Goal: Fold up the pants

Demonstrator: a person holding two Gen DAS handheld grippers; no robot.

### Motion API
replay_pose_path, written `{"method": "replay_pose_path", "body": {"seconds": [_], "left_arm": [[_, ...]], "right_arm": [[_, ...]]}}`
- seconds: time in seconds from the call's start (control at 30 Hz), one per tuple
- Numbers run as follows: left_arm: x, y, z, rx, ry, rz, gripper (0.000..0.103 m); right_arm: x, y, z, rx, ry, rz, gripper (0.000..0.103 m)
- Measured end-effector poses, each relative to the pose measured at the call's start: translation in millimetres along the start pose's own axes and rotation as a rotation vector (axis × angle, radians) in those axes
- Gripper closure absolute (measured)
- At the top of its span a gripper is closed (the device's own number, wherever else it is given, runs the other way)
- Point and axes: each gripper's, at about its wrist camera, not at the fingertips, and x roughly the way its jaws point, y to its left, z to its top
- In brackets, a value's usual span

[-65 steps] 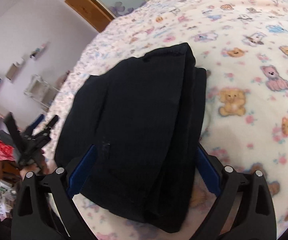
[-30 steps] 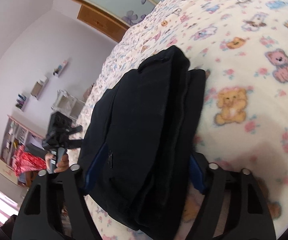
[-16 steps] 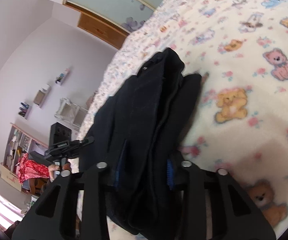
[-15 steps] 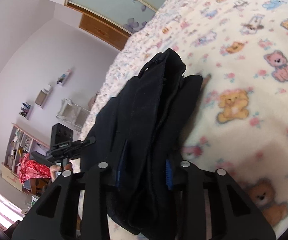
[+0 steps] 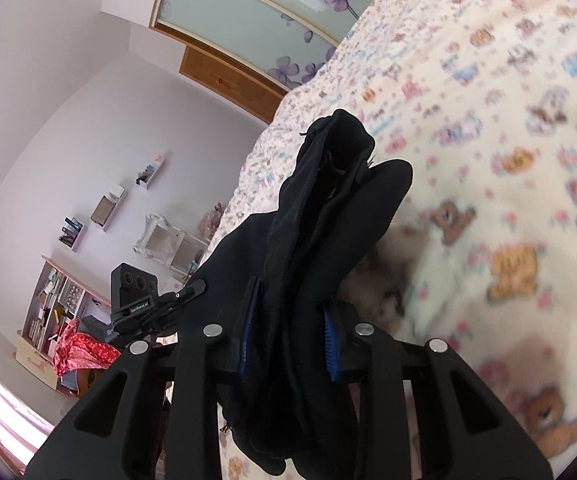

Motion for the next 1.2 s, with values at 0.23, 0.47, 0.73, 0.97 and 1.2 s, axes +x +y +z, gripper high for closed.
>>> {"method": "replay_pose_path", "body": {"seconds": [0.23, 0.47, 0.73, 0.97, 1.2], "left_arm": [[26.9, -9.0, 28.2, -0.018, -0.051, -0.026, 0.094], [79.5, 43.0, 23.8, -0.159, -0.022, 0.036, 0.072], [24.5, 49.8, 17.8, -0.156, -0.231, 0.199, 0.020], [12.8, -29.5, 9.5, 0.086, -0.294, 0.082, 0.005], [80.9, 11.4, 0.4, -0.075, -0.094, 0.130, 0.009]], "right_arm": [[-9.2, -6.8, 38.5, 0.003, -0.106, 0.002, 0.075], [4.6, -75.8, 28.1, 0.121, -0.098, -0.203, 0.068], [-24.9, -38.2, 23.5, 0.020, -0.238, -0.401, 0.056], [14.0, 10.3, 23.1, -0.057, -0.152, -0.221, 0.052], [29.6, -35.8, 16.1, 0.077, -0.137, -0.283, 0.059]]}}
